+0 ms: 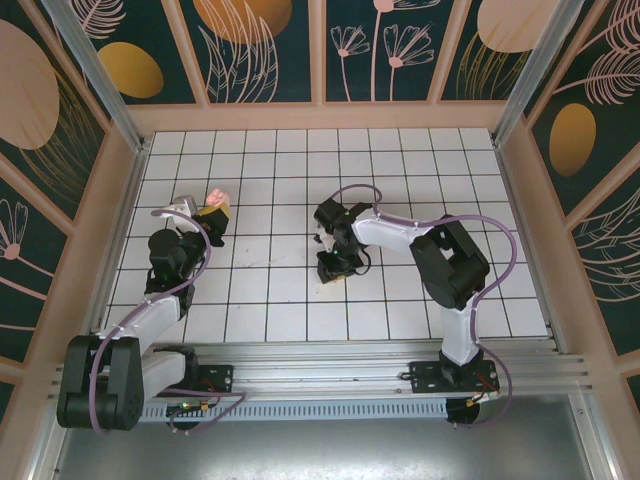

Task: Insert wireless bluetooth earbuds into charging case

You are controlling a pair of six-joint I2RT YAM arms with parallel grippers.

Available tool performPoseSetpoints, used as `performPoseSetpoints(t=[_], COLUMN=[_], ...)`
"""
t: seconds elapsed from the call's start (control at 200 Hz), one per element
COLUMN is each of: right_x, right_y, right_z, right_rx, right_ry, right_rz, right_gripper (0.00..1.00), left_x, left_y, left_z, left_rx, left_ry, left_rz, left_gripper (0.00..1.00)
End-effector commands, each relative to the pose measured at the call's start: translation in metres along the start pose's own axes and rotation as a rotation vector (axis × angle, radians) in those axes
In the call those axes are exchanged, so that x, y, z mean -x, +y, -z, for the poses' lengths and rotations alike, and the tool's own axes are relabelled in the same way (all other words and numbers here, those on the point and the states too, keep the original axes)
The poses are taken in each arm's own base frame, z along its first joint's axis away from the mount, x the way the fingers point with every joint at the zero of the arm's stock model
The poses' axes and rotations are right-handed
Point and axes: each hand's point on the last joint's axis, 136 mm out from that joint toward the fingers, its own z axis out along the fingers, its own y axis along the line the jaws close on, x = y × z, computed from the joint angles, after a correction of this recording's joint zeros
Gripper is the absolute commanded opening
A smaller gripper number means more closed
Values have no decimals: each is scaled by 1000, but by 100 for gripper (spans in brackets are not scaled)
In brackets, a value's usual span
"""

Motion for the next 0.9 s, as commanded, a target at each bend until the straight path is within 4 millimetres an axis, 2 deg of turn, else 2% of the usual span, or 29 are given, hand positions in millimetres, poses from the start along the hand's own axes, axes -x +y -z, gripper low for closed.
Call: performPoseSetpoints(t=[0.0,0.27,0.601,0.896], right_x=[3,17,11,8], right_y=[2,0,-4,-3], right_z=[21,19,3,-8], right_rx=[-44,-134,-235,-245], right_ry=[-22,-32,40,70], right_rz=[11,76,138,155], right_gripper=[34,34,34,30], left_x=[4,5,6,7], left_y=[-2,-3,-3,-3], left_z=[2,2,1,1], left_rx=[-5,-8,-8,-10], left_ry=[-17,-18,-17,-18], left_rz=[-15,-15,-18,-18], left_gripper=[12,12,12,12])
